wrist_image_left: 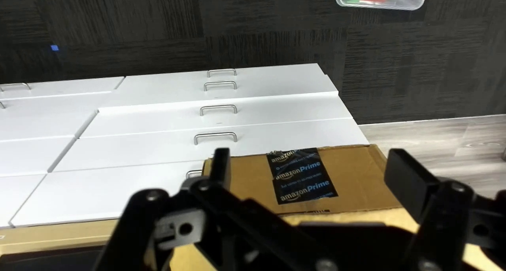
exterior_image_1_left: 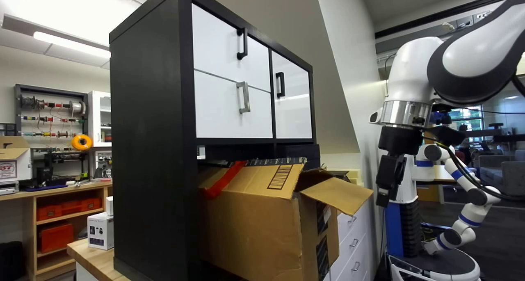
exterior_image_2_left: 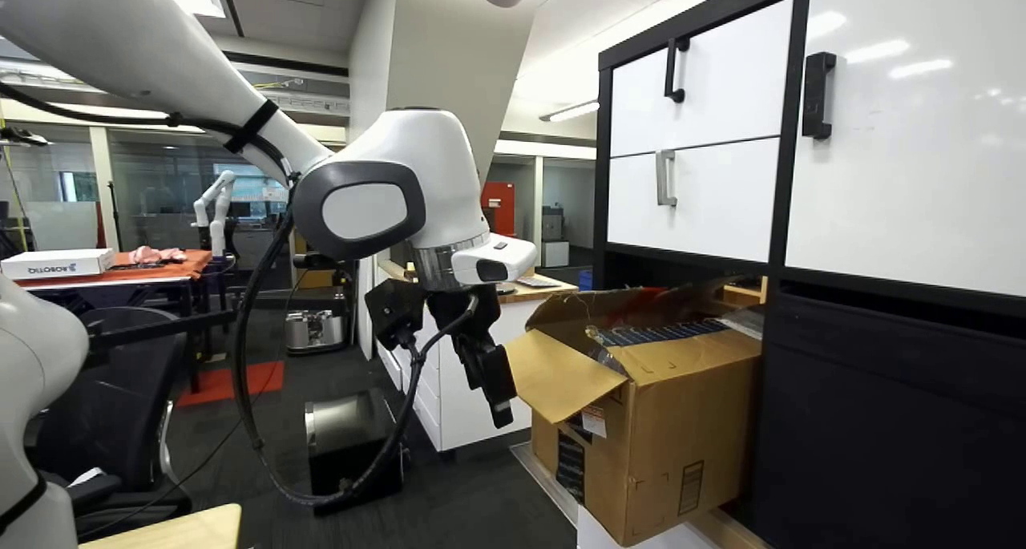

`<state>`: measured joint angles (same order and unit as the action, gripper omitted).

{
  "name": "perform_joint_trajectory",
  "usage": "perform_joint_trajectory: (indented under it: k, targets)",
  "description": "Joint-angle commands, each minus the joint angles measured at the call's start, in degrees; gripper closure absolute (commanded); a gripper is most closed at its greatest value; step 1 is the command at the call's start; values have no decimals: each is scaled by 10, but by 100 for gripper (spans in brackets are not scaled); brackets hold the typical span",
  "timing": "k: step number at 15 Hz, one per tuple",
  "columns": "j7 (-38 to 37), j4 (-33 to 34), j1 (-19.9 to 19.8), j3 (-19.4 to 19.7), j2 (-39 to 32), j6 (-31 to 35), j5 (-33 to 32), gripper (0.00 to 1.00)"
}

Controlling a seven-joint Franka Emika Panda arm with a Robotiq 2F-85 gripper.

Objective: Push the box fully in

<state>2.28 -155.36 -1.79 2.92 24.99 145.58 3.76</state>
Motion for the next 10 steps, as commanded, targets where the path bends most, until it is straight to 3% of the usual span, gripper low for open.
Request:
perform_joint_trajectory:
  k: [1,10]
  targets:
    - [70,-37,37,38,2,82,50,0]
    - [194,-43,160,118,-48,217,146,2]
